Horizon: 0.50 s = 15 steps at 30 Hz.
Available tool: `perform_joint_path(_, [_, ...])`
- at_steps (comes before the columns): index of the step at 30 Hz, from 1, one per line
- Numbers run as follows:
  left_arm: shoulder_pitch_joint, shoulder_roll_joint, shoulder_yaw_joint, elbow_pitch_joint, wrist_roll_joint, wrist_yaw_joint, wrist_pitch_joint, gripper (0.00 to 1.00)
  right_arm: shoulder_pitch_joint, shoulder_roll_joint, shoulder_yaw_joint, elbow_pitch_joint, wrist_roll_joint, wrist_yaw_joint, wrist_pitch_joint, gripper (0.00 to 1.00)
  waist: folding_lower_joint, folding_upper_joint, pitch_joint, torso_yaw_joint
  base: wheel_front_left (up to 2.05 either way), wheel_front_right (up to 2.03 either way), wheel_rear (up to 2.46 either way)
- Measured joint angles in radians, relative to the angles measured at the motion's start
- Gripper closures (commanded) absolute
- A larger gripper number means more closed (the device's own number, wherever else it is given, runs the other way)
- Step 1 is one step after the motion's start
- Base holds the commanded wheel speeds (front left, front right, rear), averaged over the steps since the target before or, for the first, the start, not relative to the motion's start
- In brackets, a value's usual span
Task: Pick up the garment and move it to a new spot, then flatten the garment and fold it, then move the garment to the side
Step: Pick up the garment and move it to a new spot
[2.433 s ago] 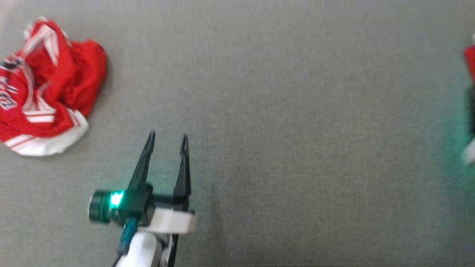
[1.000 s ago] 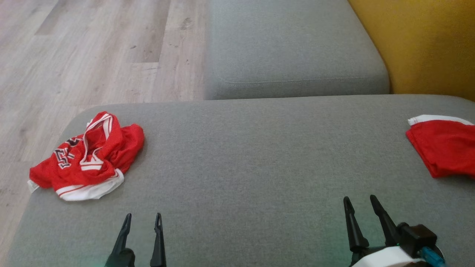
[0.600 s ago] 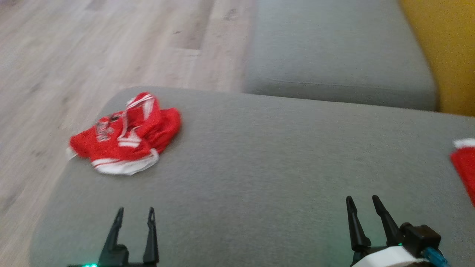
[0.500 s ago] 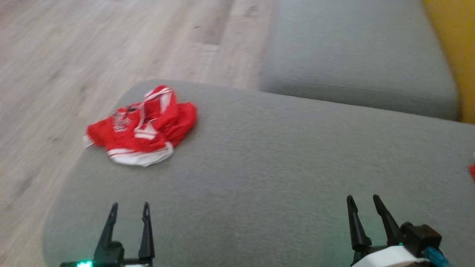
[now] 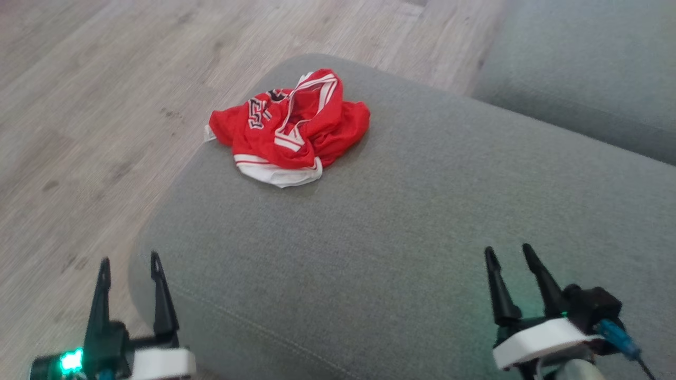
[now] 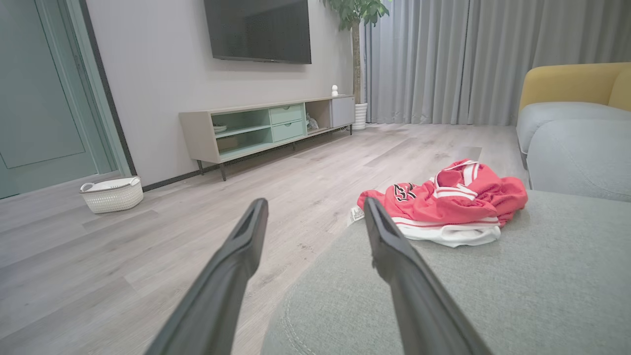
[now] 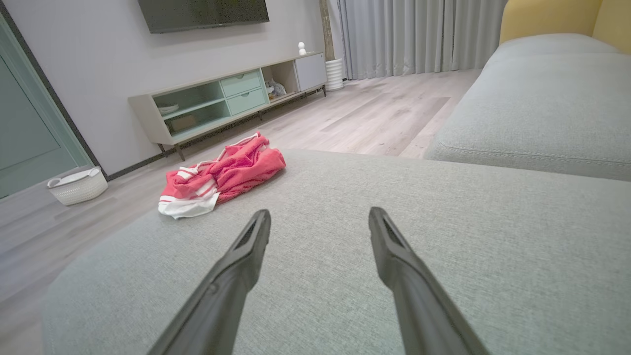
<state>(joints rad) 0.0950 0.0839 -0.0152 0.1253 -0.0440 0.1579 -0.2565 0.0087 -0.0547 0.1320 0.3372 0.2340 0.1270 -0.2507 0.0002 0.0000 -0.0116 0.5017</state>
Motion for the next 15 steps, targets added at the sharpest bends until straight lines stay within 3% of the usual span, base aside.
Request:
perform_joint_path(7, [-0.173, 0.005, 0.001, 0.054, 0.002, -0.019, 0.0, 0.0, 0.012, -0.086, -0.032, -0.039, -0.04, 0.0, 0.0, 0.0, -0.0001, 0.0, 0.079, 0.017, 0.0, 0.0, 0.0])
perform_joint_path(15, [-0.511, 0.002, -0.022, 0.249, -0.012, -0.083, 0.0, 0.0, -0.044, -0.21, -0.069, -0.095, -0.06, 0.0, 0.0, 0.0, 0.0002, 0.0, 0.258, -0.038, 0.0, 0.0, 0.0])
